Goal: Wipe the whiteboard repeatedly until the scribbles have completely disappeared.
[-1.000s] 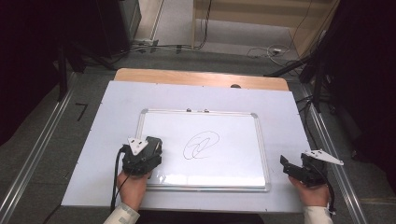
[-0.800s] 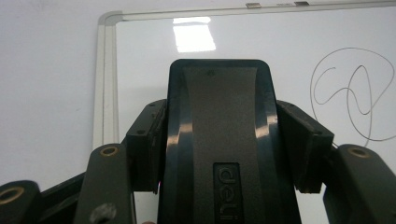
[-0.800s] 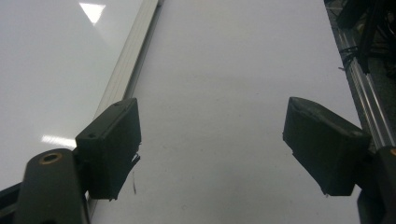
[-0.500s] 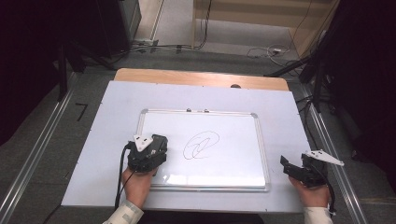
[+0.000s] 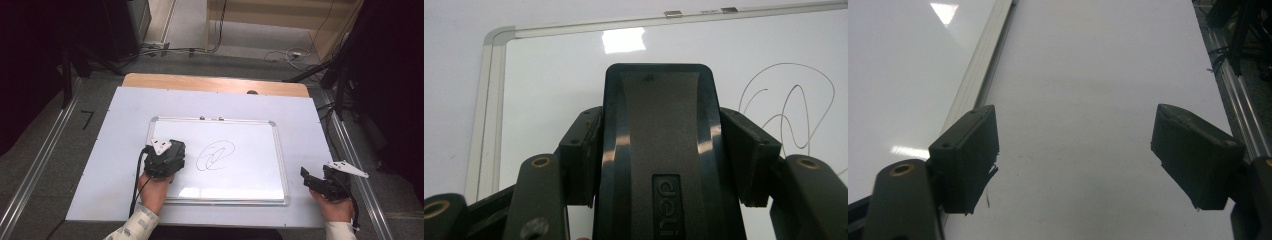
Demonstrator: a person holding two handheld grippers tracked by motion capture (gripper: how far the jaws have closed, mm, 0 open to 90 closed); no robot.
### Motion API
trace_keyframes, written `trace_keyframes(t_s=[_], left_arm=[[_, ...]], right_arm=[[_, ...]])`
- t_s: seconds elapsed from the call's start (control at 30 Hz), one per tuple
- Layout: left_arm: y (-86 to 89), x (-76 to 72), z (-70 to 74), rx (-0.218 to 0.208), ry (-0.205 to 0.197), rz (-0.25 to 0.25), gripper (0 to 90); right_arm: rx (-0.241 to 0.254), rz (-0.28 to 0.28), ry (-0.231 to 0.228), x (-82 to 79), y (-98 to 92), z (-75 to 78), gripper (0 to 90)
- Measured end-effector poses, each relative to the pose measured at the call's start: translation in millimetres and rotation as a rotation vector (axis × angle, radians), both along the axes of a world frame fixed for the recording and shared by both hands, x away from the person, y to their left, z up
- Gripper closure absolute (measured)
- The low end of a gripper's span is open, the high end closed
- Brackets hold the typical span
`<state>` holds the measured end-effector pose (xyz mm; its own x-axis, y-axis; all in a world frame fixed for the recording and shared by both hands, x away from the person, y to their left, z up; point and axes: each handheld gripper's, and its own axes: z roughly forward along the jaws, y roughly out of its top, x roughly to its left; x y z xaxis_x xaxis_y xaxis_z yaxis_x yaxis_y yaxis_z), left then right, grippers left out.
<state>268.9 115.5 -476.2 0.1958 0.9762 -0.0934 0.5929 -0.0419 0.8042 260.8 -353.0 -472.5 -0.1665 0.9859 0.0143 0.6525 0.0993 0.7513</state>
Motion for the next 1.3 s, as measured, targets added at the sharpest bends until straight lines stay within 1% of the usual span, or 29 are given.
trace_keyframes(t_s=[0.27, 0.53, 0.63, 0.8, 0.9, 0.93, 1.0, 1.1, 1.3], left_arm=[[-10.5, 8.6, -0.7, 0.011, -0.003, -0.010, 40.6], [-27.8, 20.7, -3.3, 0.020, 0.011, -0.036, 40.7], [-33.6, 25.5, -4.3, 0.030, 0.017, -0.043, 40.7], [-39.9, 33.0, -6.1, 0.035, 0.018, -0.042, 40.6], [-42.2, 37.1, -8.6, 0.035, 0.029, -0.045, 40.7], [-43.7, 38.3, -9.8, 0.039, 0.028, -0.042, 40.7], [-45.7, 40.0, -11.3, 0.047, 0.036, -0.044, 40.7], [-49.0, 42.2, -13.1, 0.048, 0.037, -0.045, 40.7], [-53.6, 44.1, -15.1, 0.067, 0.044, -0.052, 40.7]], right_arm=[[0.000, 0.000, 0.002, 0.0, 0.2, -0.4, 18.1], [0.002, 0.001, 0.001, 0.2, 0.1, -0.4, 18.1], [-0.001, 0.004, 0.002, 0.3, 0.7, -0.8, 18.1], [0.001, 0.005, 0.001, 0.4, 0.7, -0.9, 18.2], [-0.002, 0.007, 0.002, 0.4, 0.8, -1.0, 18.2], [-0.001, 0.007, 0.004, 0.4, 0.9, -1.0, 18.1], [-0.001, 0.006, 0.004, 0.4, 1.1, -1.1, 18.1], [-0.002, 0.008, 0.003, 0.4, 0.8, -1.0, 18.1], [-0.001, 0.008, 0.003, 0.4, 0.8, -1.0, 18.2]])
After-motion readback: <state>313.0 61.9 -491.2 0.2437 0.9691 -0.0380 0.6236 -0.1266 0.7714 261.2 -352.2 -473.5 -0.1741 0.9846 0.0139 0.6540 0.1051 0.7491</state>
